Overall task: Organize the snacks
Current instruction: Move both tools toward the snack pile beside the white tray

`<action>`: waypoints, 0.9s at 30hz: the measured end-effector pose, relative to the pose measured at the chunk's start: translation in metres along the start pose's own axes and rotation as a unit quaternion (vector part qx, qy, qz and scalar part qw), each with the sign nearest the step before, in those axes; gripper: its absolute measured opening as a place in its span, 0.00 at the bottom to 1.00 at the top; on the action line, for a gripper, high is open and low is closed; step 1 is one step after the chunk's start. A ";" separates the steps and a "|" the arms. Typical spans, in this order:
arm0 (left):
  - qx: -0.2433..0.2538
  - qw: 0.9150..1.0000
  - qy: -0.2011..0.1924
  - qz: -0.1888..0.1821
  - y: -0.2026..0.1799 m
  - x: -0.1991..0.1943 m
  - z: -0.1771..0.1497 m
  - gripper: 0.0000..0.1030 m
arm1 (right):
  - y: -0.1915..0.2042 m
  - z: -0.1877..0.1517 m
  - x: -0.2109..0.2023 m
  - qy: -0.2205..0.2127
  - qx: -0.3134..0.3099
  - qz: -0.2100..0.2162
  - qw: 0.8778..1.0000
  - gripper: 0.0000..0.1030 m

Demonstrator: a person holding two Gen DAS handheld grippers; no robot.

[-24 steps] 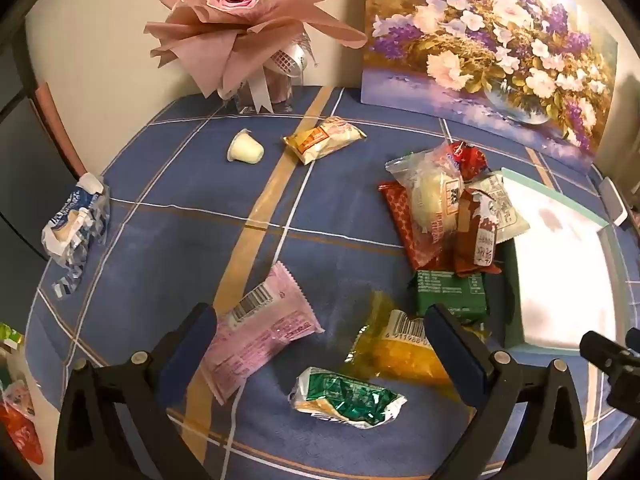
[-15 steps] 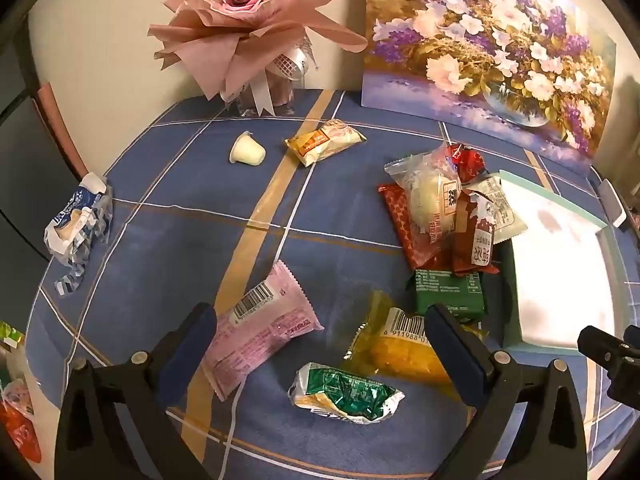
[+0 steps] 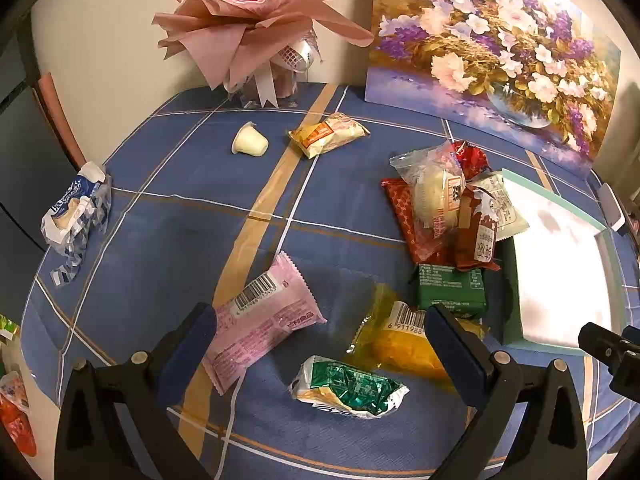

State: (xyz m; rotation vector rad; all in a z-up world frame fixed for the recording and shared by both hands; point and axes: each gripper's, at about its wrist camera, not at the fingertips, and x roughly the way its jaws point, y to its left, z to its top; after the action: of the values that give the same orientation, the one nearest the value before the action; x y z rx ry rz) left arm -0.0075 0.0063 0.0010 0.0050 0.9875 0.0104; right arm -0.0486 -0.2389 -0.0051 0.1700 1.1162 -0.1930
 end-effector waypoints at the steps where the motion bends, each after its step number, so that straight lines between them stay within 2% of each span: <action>1: 0.000 1.000 0.000 0.001 0.000 0.000 0.000 1.00 | 0.001 0.000 0.000 0.000 0.000 0.000 1.000 0.99; 27: -0.006 1.000 0.011 0.003 0.005 0.006 -0.004 1.00 | 0.000 0.000 0.001 0.001 0.001 0.001 1.000 0.99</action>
State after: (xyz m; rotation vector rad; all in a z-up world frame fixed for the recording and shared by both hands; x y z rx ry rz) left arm -0.0072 0.0113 -0.0065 -0.0029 1.0091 0.0216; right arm -0.0481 -0.2393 -0.0055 0.1731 1.1180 -0.1922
